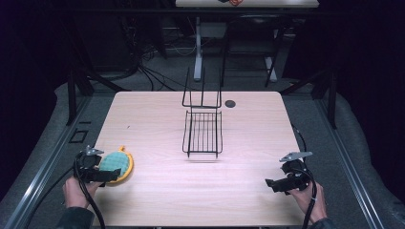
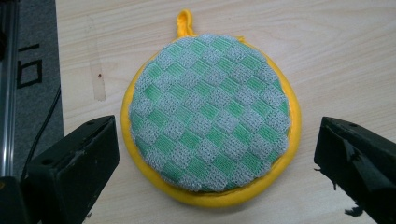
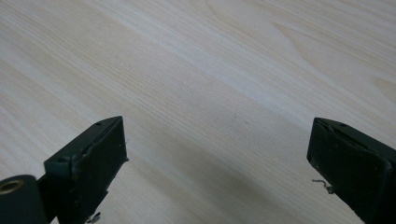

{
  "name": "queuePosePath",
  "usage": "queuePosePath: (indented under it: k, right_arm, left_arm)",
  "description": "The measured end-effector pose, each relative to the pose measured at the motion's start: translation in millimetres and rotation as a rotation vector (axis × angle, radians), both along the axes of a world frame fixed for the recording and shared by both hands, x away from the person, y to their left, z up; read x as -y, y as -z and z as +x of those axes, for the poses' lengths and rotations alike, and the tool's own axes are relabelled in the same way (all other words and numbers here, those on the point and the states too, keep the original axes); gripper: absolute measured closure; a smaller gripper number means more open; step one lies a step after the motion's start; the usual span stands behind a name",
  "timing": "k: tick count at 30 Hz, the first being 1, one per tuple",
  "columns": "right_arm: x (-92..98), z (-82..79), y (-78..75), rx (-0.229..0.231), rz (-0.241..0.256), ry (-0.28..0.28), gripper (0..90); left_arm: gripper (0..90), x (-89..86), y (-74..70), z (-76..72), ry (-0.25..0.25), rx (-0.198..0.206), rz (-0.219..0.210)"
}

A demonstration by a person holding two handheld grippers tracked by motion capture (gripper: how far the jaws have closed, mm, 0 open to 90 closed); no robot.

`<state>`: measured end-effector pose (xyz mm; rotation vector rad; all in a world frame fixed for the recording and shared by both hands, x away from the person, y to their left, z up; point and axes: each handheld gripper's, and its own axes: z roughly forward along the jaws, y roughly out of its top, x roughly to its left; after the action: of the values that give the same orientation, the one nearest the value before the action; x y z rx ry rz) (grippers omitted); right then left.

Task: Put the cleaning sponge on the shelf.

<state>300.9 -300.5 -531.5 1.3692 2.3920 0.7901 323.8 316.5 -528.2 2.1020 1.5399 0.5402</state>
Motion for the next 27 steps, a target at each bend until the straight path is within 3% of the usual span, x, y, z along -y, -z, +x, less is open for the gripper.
queuePosePath:
  k: [10, 13, 19, 27]
  right_arm:
    - [-1.9, -0.3, 0.6, -0.002, -0.002, -0.017, 5.6]
    - [-2.7, 0.0, 1.1, -0.009, 0.0, -0.022, 5.7]
    - [-4.5, 0.2, 1.5, -0.009, 0.005, -0.031, 6.2]
    - [-4.9, -0.2, 0.8, -0.013, 0.019, -0.036, 6.4]
  left_arm:
    - [0.1, -4.6, 3.0, 4.1, 0.0, -0.013, -0.007]
    - [0.5, -9.4, 2.8, 9.6, 0.009, -0.009, 0.005]
    - [2.0, -18.8, 1.9, 19.9, -0.006, -0.01, -0.018]
    - [2.4, -15.8, 7.5, 32.8, -0.007, -0.027, -0.027]
